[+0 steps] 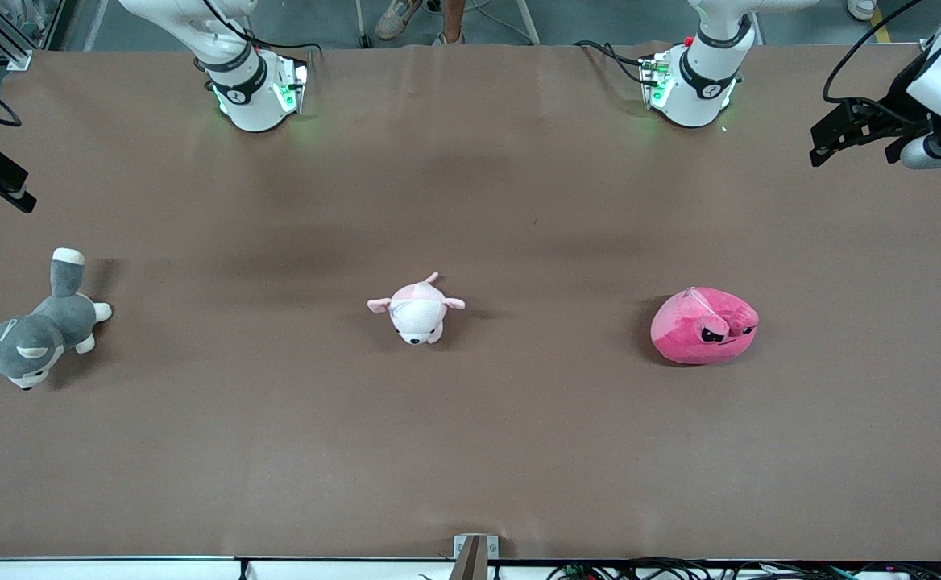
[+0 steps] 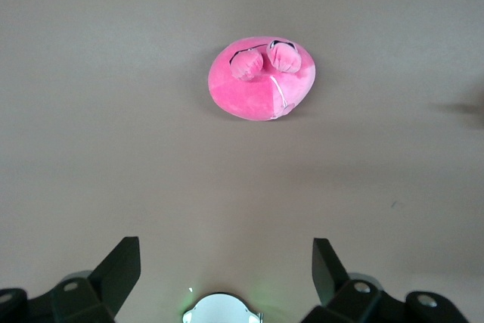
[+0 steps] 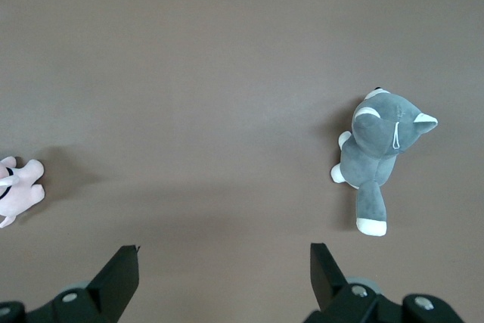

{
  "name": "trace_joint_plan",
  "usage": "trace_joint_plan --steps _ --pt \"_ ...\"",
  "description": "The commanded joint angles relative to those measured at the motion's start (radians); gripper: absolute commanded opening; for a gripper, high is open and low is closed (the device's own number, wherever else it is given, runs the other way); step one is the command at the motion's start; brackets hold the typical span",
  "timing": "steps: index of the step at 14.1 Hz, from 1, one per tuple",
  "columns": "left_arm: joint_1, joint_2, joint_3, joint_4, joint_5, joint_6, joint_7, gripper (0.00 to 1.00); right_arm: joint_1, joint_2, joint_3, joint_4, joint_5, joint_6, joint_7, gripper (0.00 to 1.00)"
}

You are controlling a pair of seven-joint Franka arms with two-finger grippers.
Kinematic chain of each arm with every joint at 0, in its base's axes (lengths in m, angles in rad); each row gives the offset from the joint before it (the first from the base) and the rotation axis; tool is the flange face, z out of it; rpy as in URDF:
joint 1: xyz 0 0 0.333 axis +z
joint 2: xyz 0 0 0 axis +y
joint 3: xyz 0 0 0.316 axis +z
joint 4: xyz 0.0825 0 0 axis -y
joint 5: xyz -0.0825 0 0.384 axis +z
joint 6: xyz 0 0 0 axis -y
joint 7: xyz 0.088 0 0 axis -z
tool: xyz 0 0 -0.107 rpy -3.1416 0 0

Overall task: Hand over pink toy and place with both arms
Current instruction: 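Move the left gripper down toward the pink plush toy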

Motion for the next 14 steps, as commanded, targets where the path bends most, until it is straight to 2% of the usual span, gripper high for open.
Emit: trace_joint_plan --steps 1,3,6,8,11,14 --pt "-0.002 -0.004 -0.001 0.006 0.026 -0.007 0.022 1.00 0.011 -0.003 -0.004 0.000 -0.025 0.000 -0.004 1.00" --pt "-0.002 -0.001 -0.001 0.006 0.026 -0.007 0.021 1.00 0.011 -0.003 -0.004 0.000 -0.025 0.000 -0.004 1.00" --pt "-0.001 0.070 -0.001 0.045 0.023 -0.002 0.021 1.00 0.011 -0.003 -0.004 0.000 -0.025 -0.003 -0.004 1.00" --pt "0.001 0.094 -0.001 0.020 0.020 0.039 0.019 1.00 0.011 -0.003 -0.004 0.000 -0.025 -0.003 -0.003 1.00" --pt "0.002 0.125 0.001 -0.062 0.020 0.151 0.005 1.00 0.008 -0.004 -0.005 0.000 -0.013 -0.005 0.008 1.00" --pt "0.023 0.130 0.001 -0.202 0.018 0.331 -0.002 1.00 0.009 -0.004 -0.005 0.001 -0.013 -0.008 0.007 1.00"
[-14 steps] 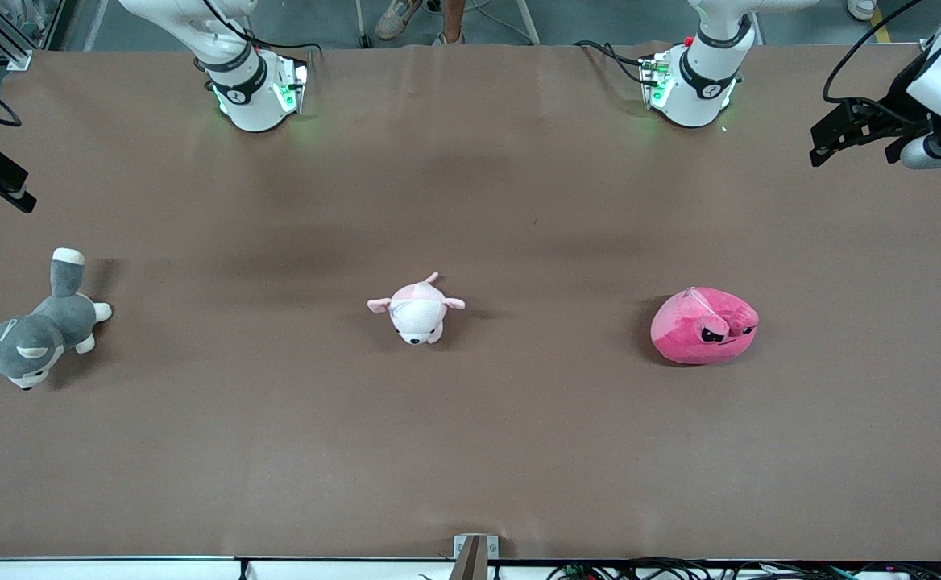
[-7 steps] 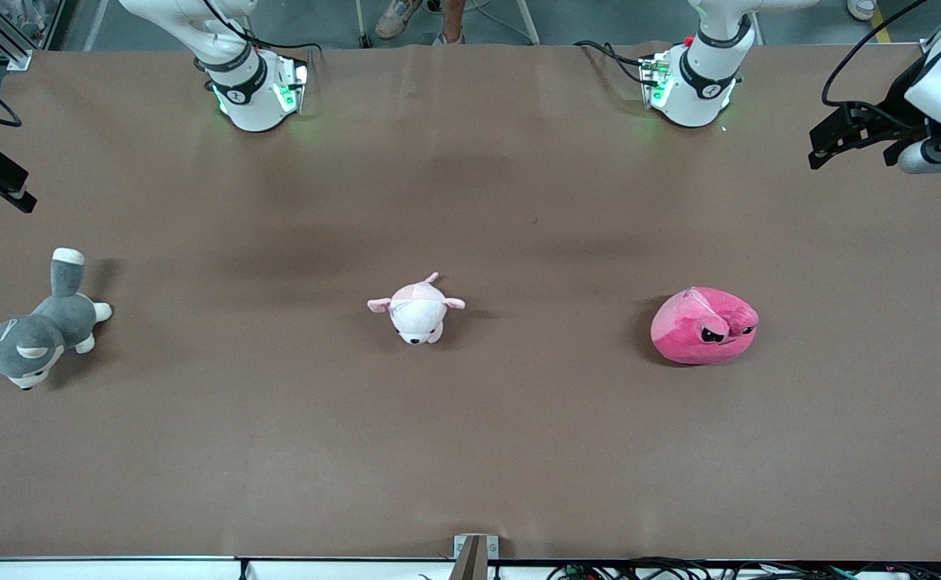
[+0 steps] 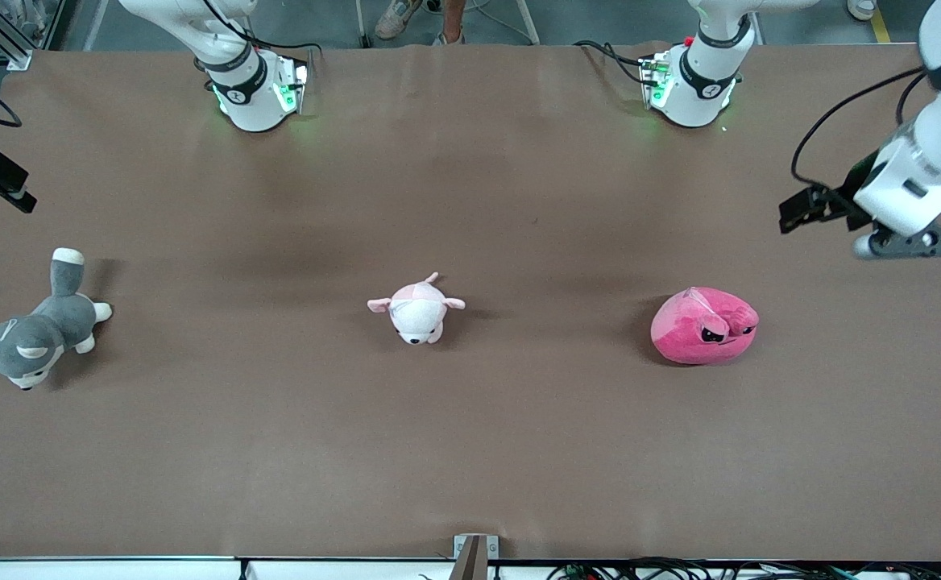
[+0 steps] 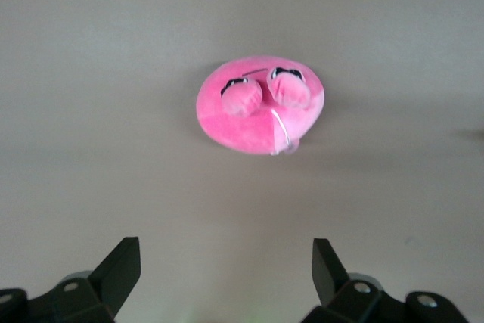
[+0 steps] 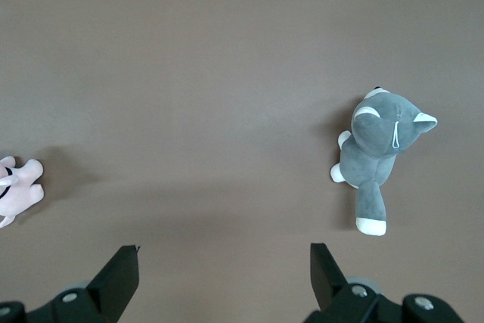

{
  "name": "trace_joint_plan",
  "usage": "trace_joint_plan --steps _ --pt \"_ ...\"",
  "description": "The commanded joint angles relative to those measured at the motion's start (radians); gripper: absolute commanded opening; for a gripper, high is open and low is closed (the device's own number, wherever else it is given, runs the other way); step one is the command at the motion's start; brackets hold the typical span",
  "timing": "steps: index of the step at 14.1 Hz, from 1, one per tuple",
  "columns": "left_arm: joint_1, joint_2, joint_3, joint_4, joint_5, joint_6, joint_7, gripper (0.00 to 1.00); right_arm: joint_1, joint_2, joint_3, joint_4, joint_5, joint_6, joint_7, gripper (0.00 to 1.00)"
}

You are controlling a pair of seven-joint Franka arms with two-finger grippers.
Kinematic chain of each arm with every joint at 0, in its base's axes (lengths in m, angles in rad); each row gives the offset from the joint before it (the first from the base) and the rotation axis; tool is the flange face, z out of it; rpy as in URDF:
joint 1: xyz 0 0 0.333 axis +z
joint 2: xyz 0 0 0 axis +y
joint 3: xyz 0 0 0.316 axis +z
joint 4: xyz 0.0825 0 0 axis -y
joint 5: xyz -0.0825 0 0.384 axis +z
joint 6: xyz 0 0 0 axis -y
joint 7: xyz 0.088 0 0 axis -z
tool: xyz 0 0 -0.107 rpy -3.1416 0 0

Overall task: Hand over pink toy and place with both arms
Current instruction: 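Move the left gripper down toward the pink plush toy, then grasp the pink plush toy by its ears with the left gripper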

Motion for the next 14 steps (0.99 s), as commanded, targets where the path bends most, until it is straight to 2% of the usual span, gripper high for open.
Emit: trace_joint_plan --steps 1,4,7,9,14 --pt "0.024 -0.004 -0.004 -0.118 0.014 0.142 -0.002 1.00 0.008 -0.005 -0.006 0.000 -0.013 -0.007 0.006 1.00" --pt "0.027 0.045 -0.004 -0.157 0.012 0.246 -0.016 1.00 0.004 0.001 -0.006 0.000 -0.013 -0.001 0.008 1.00" --pt "0.039 0.083 -0.005 -0.210 0.009 0.363 -0.117 0.99 0.004 0.003 -0.006 0.000 -0.013 -0.008 0.006 1.00" --pt "0.039 0.103 -0.005 -0.241 0.009 0.435 -0.138 0.94 0.006 0.003 -0.006 0.000 -0.013 -0.008 0.006 1.00" --pt "0.033 0.169 -0.007 -0.247 0.009 0.532 -0.218 0.85 0.011 0.003 -0.006 0.000 -0.015 -0.007 0.006 1.00"
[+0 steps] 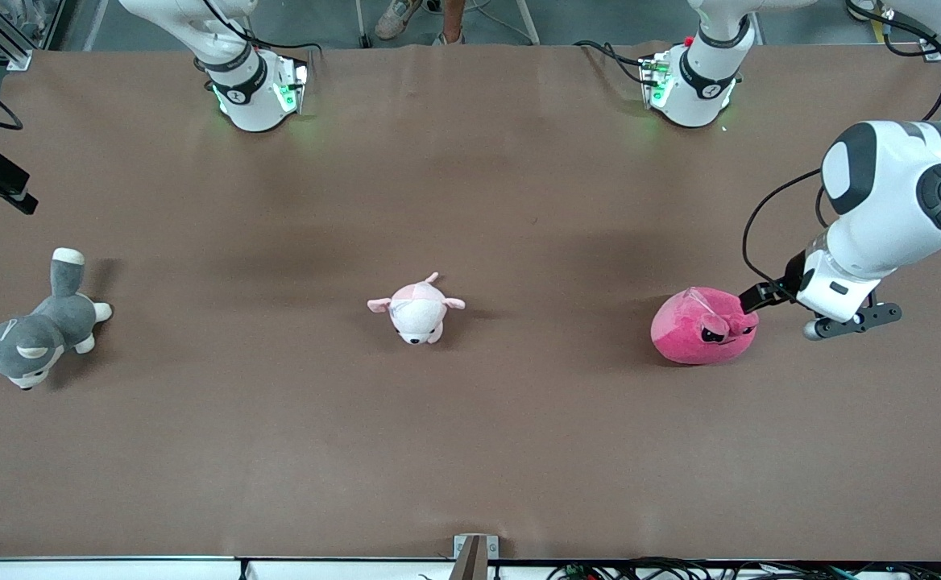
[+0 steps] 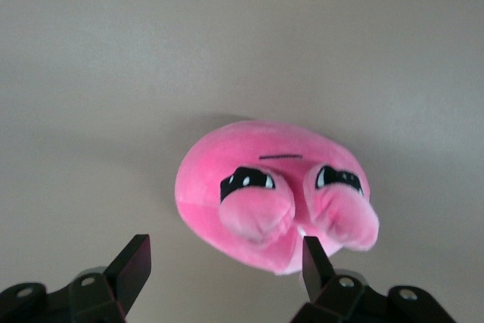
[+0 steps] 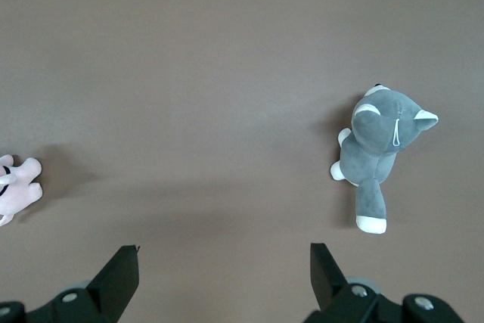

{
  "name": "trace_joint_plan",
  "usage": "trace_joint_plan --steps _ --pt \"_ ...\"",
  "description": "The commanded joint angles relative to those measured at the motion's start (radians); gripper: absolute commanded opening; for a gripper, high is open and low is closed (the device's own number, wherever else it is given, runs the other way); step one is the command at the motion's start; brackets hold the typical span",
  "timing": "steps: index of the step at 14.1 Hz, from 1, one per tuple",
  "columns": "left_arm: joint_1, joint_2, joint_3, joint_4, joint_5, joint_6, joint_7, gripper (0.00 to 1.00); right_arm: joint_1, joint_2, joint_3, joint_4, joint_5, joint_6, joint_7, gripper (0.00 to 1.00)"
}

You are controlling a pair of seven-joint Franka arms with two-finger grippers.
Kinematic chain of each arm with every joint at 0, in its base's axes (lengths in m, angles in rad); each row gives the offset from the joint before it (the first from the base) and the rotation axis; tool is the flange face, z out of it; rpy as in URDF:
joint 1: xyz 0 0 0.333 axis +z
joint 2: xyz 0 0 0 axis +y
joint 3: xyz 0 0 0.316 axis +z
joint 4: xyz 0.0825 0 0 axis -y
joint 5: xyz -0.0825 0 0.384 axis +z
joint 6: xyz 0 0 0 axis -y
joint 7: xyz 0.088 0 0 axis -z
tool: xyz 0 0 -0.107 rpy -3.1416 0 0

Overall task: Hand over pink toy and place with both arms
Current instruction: 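Grasp the pink plush toy by its ears with the left gripper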

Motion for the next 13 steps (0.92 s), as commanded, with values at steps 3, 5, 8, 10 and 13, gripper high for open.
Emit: trace_joint_plan --steps 3,5,8,10,13 --pt "-0.001 0.037 -0.008 -0.007 0.009 0.057 -0.037 0.84 0.011 -0.003 -0.004 0.000 -0.015 -0.004 0.006 1.00" --pt "-0.001 0.048 -0.008 -0.007 0.009 0.057 -0.037 0.83 0.009 -0.003 -0.004 0.000 -0.015 -0.005 0.004 1.00" --pt "-0.001 0.049 -0.008 -0.007 0.009 0.057 -0.037 0.74 0.011 -0.003 -0.004 0.000 -0.015 -0.004 0.004 1.00" --pt "-0.001 0.055 -0.008 -0.007 0.009 0.057 -0.037 0.64 0.009 -0.003 -0.004 0.000 -0.015 -0.004 0.004 1.00" --pt "-0.002 0.056 -0.008 -0.007 0.009 0.057 -0.037 0.52 0.009 -0.003 -0.004 0.000 -0.015 -0.004 0.004 1.00"
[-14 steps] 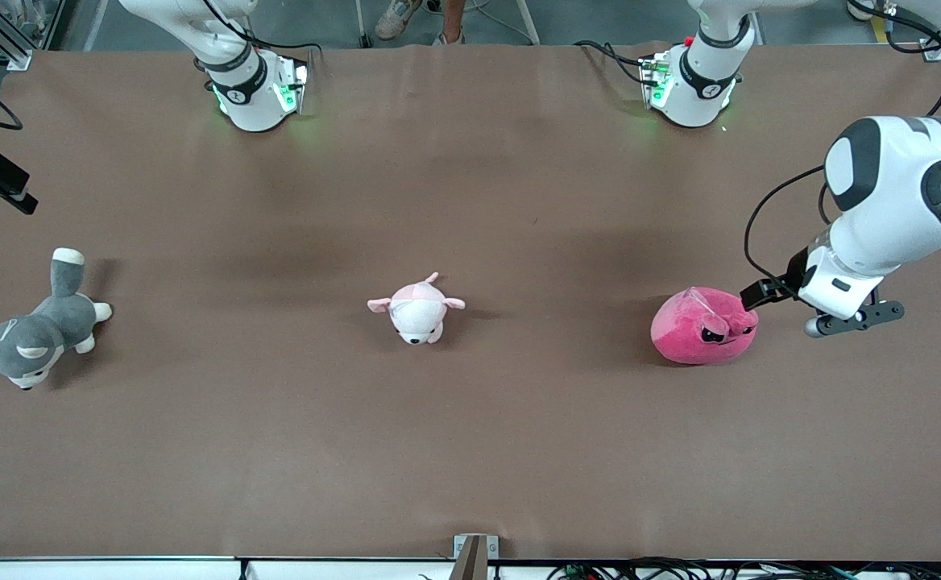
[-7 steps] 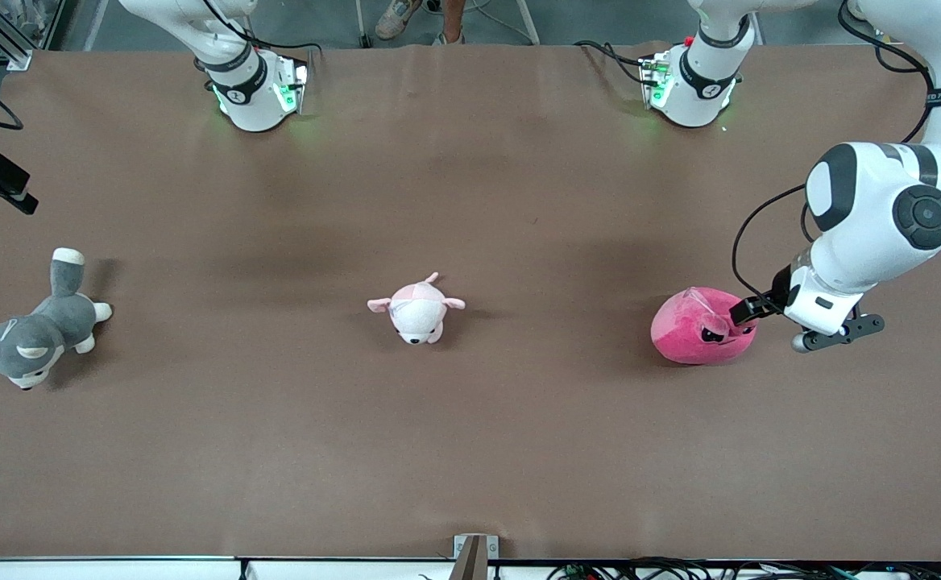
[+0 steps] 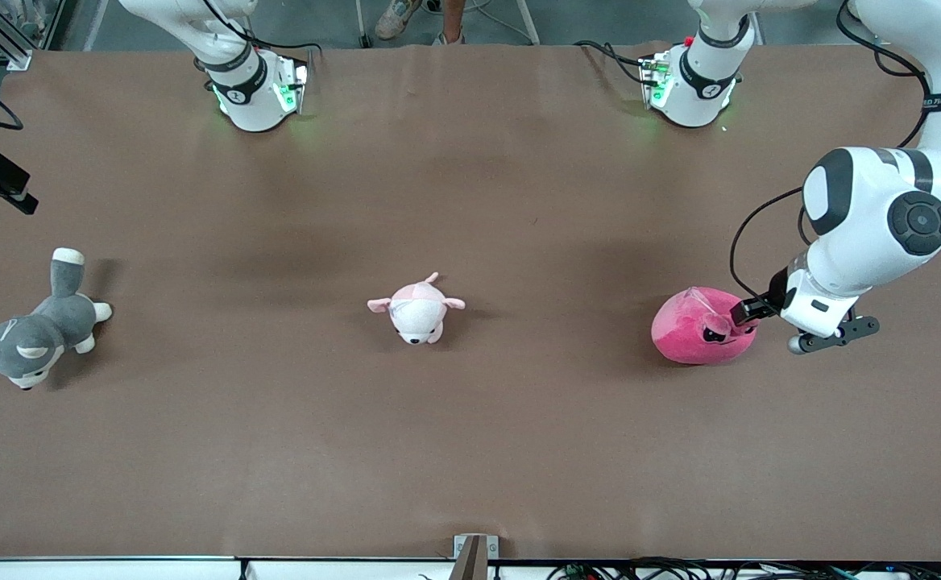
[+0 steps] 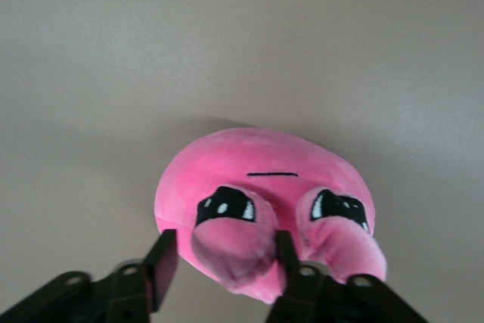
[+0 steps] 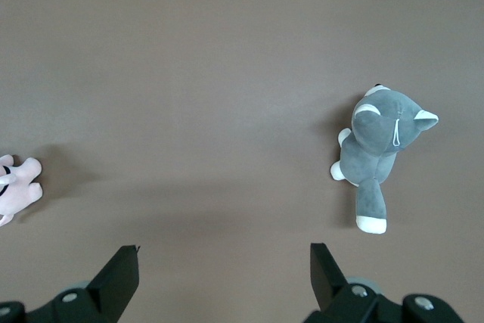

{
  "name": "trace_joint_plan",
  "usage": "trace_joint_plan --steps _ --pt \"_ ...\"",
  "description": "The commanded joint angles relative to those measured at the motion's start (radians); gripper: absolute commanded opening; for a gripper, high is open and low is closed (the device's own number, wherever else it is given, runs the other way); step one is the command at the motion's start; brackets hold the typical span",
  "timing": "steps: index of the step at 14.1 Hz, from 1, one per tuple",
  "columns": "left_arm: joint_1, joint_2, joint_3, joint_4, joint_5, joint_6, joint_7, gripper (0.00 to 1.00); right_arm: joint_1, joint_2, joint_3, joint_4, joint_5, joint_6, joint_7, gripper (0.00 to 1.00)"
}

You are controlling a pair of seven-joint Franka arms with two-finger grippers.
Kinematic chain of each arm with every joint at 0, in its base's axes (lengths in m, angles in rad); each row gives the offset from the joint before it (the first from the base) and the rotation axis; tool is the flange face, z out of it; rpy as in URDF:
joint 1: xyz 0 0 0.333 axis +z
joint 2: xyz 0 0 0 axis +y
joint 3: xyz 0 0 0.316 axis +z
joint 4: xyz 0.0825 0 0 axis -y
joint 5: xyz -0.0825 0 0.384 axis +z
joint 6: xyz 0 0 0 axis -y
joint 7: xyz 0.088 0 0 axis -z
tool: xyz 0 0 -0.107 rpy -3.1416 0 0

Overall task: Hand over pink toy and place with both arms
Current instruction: 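Grasp the pink plush toy by its ears with the left gripper, then lift and carry the pink toy toward the right gripper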

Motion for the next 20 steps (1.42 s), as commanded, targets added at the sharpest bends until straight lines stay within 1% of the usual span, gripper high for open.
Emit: trace_joint_plan --steps 1,2,5,6,7,9,13,15,17,18,20 --pt "0.000 -0.002 -0.004 -0.006 0.009 0.014 -0.017 0.47 0.009 -0.003 -0.004 0.000 -0.015 -0.004 0.004 1.00" --pt "0.000 -0.002 -0.005 -0.006 0.009 0.014 -0.017 0.39 0.009 -0.003 -0.004 0.000 -0.016 -0.004 0.004 1.00" --pt "0.000 -0.002 -0.010 -0.004 0.009 0.014 -0.017 0.19 0.011 -0.001 -0.004 -0.001 -0.016 -0.004 0.006 1.00" --pt "-0.003 -0.002 -0.010 -0.004 0.009 0.014 -0.017 0.08 0.011 -0.001 -0.004 0.000 -0.015 -0.005 0.006 1.00" --pt "-0.003 -0.004 -0.011 -0.003 0.009 0.014 -0.017 0.01 0.009 -0.001 -0.004 -0.001 -0.015 -0.005 0.004 1.00" --pt "-0.003 -0.012 -0.019 0.004 0.009 0.011 -0.017 0.00 0.009 -0.001 -0.004 -0.001 -0.016 -0.005 0.004 1.00" --pt "-0.002 -0.045 -0.069 0.017 0.009 0.006 -0.020 0.00 0.009 -0.003 -0.004 0.000 -0.017 -0.004 -0.003 1.00" --pt "-0.002 -0.068 -0.118 0.039 0.009 0.002 -0.055 0.00 0.015 -0.004 0.000 0.005 -0.013 -0.005 -0.003 1.00" --pt "-0.002 -0.085 -0.198 0.080 0.009 -0.009 -0.147 0.00 0.046 -0.004 0.000 0.023 -0.015 -0.011 -0.002 1.00" --pt "-0.003 -0.084 -0.238 0.109 0.012 -0.037 -0.207 0.00 0.050 -0.006 0.000 0.037 -0.012 -0.054 0.001 1.00" --pt "-0.013 -0.068 -0.310 0.204 0.023 -0.112 -0.348 0.00 0.061 -0.001 0.000 0.071 -0.010 -0.131 0.000 1.00"
